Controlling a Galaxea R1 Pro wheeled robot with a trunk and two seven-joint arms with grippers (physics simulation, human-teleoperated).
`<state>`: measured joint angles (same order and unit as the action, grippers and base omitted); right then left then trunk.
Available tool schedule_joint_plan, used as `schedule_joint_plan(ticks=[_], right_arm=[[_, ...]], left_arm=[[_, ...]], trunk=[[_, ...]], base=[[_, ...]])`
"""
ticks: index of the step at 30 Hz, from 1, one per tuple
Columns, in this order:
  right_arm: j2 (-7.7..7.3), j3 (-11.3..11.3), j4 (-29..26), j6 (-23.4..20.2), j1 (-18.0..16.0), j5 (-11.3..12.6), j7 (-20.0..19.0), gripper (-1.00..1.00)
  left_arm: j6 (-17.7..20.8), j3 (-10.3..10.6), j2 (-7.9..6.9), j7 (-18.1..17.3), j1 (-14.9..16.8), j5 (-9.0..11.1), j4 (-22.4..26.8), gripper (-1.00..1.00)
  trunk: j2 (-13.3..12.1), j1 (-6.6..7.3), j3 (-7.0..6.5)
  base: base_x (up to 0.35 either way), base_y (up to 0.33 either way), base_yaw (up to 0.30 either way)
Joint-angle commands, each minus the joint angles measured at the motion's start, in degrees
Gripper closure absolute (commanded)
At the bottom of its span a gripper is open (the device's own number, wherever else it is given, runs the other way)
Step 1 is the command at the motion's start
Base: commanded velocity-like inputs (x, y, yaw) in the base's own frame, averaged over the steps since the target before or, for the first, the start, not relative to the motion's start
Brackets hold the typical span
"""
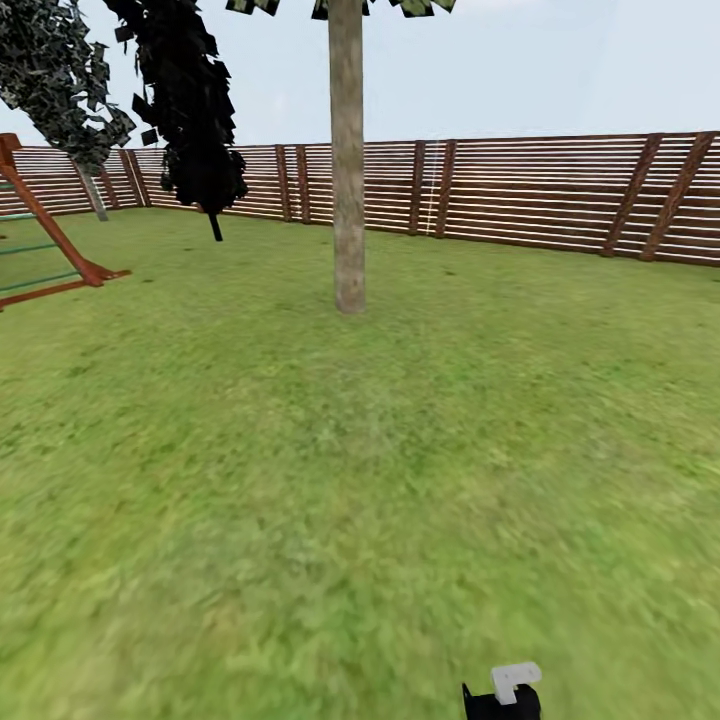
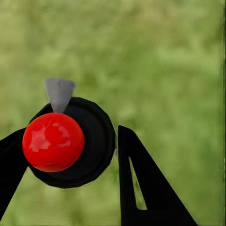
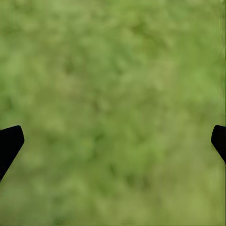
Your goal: In the garden, pick up the pesticide atomizer on the floor and spray pesticide onto both trees until each tree trunk is fully covered.
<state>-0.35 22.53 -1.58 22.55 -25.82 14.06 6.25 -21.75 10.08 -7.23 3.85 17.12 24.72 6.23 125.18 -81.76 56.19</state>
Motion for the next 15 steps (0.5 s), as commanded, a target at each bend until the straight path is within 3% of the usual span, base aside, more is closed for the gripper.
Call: schedule_joint_plan(ticks=[1,15], right_arm=[[0.0,0.5,0.0,0.1,0.0,0.4,0.2,-1.0],[-0.1,0.5,0.0,0.1,0.0,0.4,0.2,-1.0]], left_arm=[[-0.1,0.5,0.03,0.3,0.0,0.2,0.0,1.0],[-0.1,0.5,0.02,0.4,0.0,0.2,0.0,1.0]], trunk=[[0.0,-0.03,0.05],[0.0,-0.03,0.05]], base=[[0.34,0.0,0.0],[0.34,0.0,0.0]])
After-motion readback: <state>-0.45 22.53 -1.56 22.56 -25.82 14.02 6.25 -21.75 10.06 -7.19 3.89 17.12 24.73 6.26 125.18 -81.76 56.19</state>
